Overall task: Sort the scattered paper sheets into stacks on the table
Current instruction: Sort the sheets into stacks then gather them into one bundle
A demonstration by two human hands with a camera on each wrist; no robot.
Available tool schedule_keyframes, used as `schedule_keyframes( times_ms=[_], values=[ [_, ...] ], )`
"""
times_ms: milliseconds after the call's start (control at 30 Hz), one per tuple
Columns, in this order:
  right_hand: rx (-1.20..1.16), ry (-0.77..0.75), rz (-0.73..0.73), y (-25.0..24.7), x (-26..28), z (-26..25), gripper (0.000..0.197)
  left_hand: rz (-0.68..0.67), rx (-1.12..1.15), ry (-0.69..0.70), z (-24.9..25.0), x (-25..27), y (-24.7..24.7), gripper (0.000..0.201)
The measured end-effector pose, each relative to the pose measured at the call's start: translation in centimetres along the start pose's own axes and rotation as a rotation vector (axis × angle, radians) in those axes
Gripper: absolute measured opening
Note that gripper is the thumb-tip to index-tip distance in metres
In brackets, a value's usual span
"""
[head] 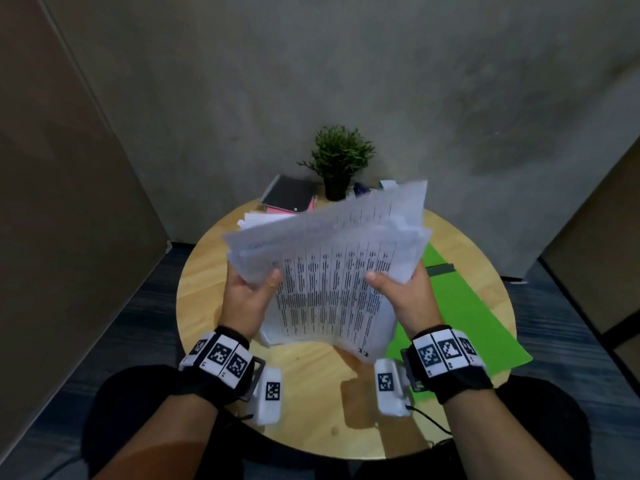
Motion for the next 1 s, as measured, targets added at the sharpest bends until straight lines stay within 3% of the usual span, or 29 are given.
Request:
schedule_keyframes(
  times_ms=[100,133,200,267,367,400,500,567,767,867,1000],
  values=[
    [-0.003,0.032,-0.048,0.1,0.8,0.6,0.075,-0.024,0.032,-0.039,-0.9,0.5,0.0,0.075],
    [-0.005,0.028,-0.057,0.2,0.9,0.4,0.076,-0.032,0.032,-0.040,-0.9,0.5,0.1,0.066],
    [-0.013,0.011,-0.071,0.2,0.9,-0.5,0.080,-0.049,0.044,-0.037,-0.3,0.3,0.5,0.028],
    [-0.045,-0.030,-0.049,-0.6,0.5,-2.3,0.086,-0.036,0.070,-0.025,0.2,-0.2,0.7,0.030],
    [-0.020,-0.143,-0.030,-1.8,-0.8,-6.3,0.068,-0.034,0.125,-0.048,0.2,-0.6,0.3,0.070],
    [0.029,-0.189,-0.067,-1.5,-1.2,-7.6,0.056,-0.039,0.112,-0.059,0.1,-0.7,0.3,0.075],
    [0.088,-0.289,-0.152,-0.3,-1.9,-9.9,0.019,-0.005,0.071,-0.080,-0.3,-0.6,0.3,0.044],
    [0.080,-0.308,-0.137,-0.2,-2.2,-10.7,0.020,0.024,0.012,-0.098,-0.4,-0.6,0.3,0.033],
    [-0.039,-0.334,0.000,-1.9,-3.0,-14.0,0.027,0.019,-0.042,-0.116,-0.9,-0.8,0.6,0.026],
    [-0.092,-0.342,0.074,-3.0,-3.6,-15.0,0.016,0.043,-0.046,-0.122,-1.3,-1.1,0.3,0.029],
    [-0.031,-0.298,0.004,-3.3,-3.9,-14.0,0.018,0.049,-0.064,-0.126,-1.5,-1.3,0.3,0.026]
  ],
)
Point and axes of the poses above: each hand's wrist, its own x-axis away from the middle knuckle, its own y-axis out of the palm, z = x × y, the point moved 8 cm from there along -x, towards the middle knuckle, and after that the axes turned 3 degrees about z, right-handed, at the moved point
